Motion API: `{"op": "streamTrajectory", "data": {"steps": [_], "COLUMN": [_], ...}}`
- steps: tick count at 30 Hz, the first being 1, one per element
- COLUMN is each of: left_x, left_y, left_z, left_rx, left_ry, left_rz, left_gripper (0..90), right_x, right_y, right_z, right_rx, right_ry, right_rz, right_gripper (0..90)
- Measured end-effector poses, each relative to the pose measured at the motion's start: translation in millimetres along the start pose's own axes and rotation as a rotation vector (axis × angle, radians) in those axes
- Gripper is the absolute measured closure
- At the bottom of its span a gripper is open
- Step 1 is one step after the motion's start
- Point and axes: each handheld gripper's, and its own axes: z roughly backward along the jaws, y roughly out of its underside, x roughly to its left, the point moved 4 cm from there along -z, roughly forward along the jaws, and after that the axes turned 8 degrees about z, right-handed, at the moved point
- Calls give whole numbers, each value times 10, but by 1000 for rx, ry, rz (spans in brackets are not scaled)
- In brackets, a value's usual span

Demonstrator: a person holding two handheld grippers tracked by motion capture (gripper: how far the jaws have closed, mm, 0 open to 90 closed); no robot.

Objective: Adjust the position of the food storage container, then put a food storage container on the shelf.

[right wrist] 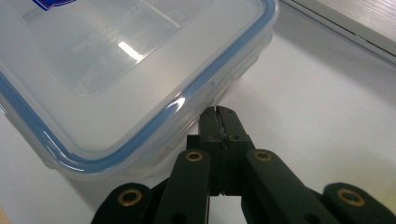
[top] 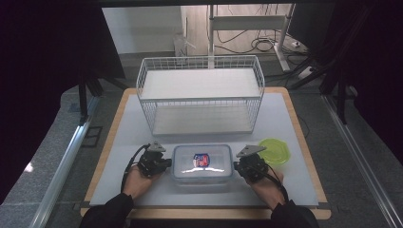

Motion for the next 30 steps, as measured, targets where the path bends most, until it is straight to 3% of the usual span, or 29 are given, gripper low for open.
{"op": "streamTrajectory", "data": {"steps": [5,6,8,9,11,12,16,18,23,27,30], "left_x": [2,22,35,55,58,54,15,-6,-36,-11,7], "left_y": [21,37,48,60,69,93,198,254,323,304,304], "left_z": [38,127,200,296,336,378,449,483,537,528,509], "left_rx": [4,-19,-45,-83,-106,-123,-142,-148,-163,-189,-197], "left_ry": [6,-38,-48,-35,-29,-31,-69,-84,-62,-59,-53], "left_rz": [-7,-24,-17,-2,8,9,-27,-46,-49,-51,-53], "left_gripper": [894,841,819,734,652,652,448,331,137,55,43], "right_x": [-15,-19,-24,-37,-42,-47,-56,-56,-45,-52,-52], "right_y": [18,19,21,31,41,52,97,122,178,147,133], "right_z": [16,48,75,131,156,180,267,308,336,342,337], "right_rx": [-4,-9,-17,-32,-39,-46,-71,-86,-92,-123,-133], "right_ry": [-14,-10,-8,-9,-7,-5,-9,-18,-53,-74,-75], "right_rz": [1,13,15,11,9,6,9,7,7,9,8], "right_gripper": [900,900,900,862,846,826,713,605,427,304,254]}}
